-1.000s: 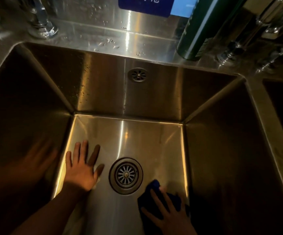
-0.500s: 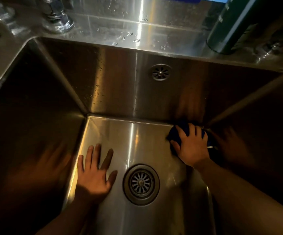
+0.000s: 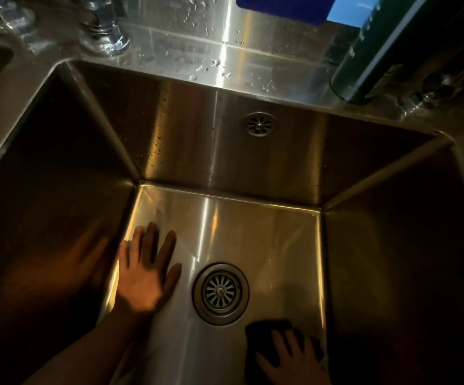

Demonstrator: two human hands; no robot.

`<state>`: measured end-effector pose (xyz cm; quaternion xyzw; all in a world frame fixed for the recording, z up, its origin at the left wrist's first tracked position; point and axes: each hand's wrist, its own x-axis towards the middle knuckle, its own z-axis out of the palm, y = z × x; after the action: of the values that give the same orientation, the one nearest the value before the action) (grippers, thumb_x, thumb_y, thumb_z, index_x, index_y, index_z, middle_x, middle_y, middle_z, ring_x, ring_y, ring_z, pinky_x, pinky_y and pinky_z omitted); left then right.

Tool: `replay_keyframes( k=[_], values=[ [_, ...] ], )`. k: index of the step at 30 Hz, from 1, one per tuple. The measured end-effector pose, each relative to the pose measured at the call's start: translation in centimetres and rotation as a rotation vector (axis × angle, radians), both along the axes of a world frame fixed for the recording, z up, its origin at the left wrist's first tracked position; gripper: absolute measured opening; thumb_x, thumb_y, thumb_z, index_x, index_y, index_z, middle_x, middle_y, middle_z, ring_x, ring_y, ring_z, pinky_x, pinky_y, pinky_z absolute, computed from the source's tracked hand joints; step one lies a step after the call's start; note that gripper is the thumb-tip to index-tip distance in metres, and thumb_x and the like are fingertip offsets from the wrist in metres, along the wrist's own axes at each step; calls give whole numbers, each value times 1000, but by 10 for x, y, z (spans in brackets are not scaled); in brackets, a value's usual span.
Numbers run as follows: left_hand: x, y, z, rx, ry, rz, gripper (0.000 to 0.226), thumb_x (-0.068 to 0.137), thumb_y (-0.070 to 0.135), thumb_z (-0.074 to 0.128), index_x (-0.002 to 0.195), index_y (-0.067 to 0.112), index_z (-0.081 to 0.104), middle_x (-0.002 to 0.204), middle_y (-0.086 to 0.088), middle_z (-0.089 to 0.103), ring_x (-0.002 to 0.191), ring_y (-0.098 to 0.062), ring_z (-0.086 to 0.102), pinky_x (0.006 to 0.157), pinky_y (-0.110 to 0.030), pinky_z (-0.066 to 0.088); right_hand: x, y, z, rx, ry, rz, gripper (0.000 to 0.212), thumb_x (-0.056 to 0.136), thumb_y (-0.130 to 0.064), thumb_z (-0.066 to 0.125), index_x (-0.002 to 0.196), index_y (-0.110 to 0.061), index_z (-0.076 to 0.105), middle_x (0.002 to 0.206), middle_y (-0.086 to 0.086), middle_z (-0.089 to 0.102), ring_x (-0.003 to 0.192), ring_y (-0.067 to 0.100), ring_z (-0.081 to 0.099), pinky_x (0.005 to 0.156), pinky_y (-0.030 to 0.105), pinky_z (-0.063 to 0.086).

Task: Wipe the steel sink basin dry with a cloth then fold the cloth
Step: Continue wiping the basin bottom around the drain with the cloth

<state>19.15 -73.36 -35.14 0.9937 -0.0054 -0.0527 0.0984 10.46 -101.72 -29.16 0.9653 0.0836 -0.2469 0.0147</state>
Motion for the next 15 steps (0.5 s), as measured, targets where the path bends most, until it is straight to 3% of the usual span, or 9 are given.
replay_keyframes(
  k=[2, 4, 6, 8, 11, 13, 15],
  values=[
    [3, 2, -2, 12, -26, -7, 64, 88, 54, 33, 144, 23, 40, 154, -18, 28, 142, -41, 20, 110, -57, 18, -2, 11, 6, 2, 54, 62, 42, 57, -56, 36, 61, -38, 74, 70, -8, 71, 62, 9, 69, 49, 23, 54],
    [5, 5, -9, 37, -29, 2, 64, 89, 53, 33, 144, 23, 39, 153, -19, 28, 142, -42, 21, 109, -58, 18, 12, 24, 8, 34, -35, 194, 48, 47, -63, 56, 86, -43, 74, 81, -6, 73, 68, 13, 70, 53, 25, 55],
    [5, 7, -16, 70, -21, 12, 64, 89, 54, 31, 146, 24, 36, 154, -19, 26, 143, -41, 19, 110, -59, 17, 38, 41, 10, 96, -40, 195, 72, 39, -60, 70, 107, -36, 68, 91, -3, 70, 76, 19, 68, 59, 34, 56],
    [4, 7, -22, 88, -26, 13, 64, 89, 54, 31, 147, 25, 34, 155, -18, 24, 144, -40, 17, 111, -58, 14, 62, 62, 9, 80, -97, 168, 73, 52, -49, 75, 119, -24, 60, 102, 4, 66, 86, 26, 64, 69, 42, 53],
    [4, 8, -27, 97, -40, 18, 65, 89, 55, 30, 147, 27, 32, 155, -17, 23, 144, -39, 16, 112, -57, 12, 81, 89, -15, 44, 11, 238, 62, 86, -27, 57, 139, -12, 29, 136, 20, 41, 121, 41, 41, 94, 59, 36],
    [5, 9, -29, 98, -46, 14, 65, 89, 55, 32, 147, 27, 33, 156, -17, 23, 144, -39, 16, 112, -57, 13, 80, 98, -30, 32, 43, 261, 59, 90, -25, 52, 139, -10, 24, 140, 25, 33, 127, 43, 32, 99, 63, 28],
    [5, 10, -31, 96, -60, 3, 65, 88, 53, 35, 147, 26, 34, 156, -18, 23, 144, -40, 17, 111, -58, 14, 75, 102, -39, 68, 42, 212, 65, 83, -26, 61, 137, -12, 27, 139, 23, 33, 127, 42, 31, 99, 62, 26]
  ],
)
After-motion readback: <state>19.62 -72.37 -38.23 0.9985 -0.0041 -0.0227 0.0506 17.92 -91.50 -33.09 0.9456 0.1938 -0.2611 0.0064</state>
